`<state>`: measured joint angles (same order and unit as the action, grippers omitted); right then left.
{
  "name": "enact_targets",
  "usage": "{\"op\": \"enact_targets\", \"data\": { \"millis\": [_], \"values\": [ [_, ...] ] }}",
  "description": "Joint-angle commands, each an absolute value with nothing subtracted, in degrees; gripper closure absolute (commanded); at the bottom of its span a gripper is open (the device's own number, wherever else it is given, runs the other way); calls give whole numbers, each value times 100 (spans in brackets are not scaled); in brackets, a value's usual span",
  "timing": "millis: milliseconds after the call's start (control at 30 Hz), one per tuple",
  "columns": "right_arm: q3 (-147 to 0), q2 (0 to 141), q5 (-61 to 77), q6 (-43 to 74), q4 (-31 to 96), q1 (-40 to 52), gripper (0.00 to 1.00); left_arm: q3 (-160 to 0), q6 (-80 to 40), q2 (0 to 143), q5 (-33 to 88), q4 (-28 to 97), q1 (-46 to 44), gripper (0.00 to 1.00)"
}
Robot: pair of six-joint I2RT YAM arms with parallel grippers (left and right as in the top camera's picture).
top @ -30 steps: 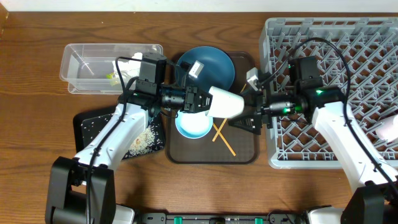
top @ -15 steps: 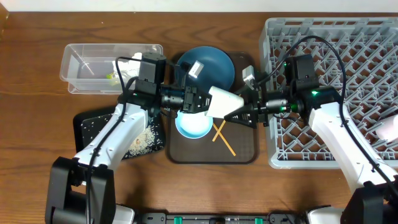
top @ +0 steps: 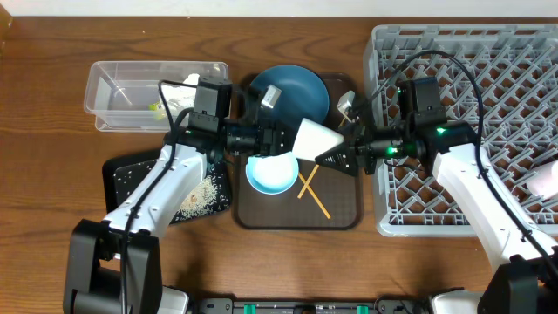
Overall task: Sort waste into correct bins and load items into the dishwasher rack
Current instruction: 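Pass the white cup toward the right gripper for handover, then carry the white cup with the right gripper and place it in the rack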
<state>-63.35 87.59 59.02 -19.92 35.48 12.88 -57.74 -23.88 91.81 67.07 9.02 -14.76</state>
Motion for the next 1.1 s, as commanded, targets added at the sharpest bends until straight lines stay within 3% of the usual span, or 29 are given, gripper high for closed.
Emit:
{"op": "enact_targets", "data": {
  "millis": [0, 133, 433, 767, 1067],
  "values": [
    [-6364, 8615, 4692, -1372, 3677, 1107, 67, -5826, -1986, 9205, 5041, 1374, -1516, 39],
    [-6619, 8302, 3905, -1308, 4285, 655, 66, -5826, -1579, 9126, 4110, 2067, -1376, 30],
    [-7957, 8079, 1557, -454, 5933, -836, 70, -5826, -1160, 8252, 3118, 3041, -668, 29],
    [-8062, 8331, 676, 191, 5972, -2329, 73, -5826, -1160, 7859, 2714, 3118, -617, 28],
    [-8064, 9054, 150, 384, 5717, -3109, 74, -5826, -1160, 7859, 2711, 3251, -617, 28]
  ]
}}
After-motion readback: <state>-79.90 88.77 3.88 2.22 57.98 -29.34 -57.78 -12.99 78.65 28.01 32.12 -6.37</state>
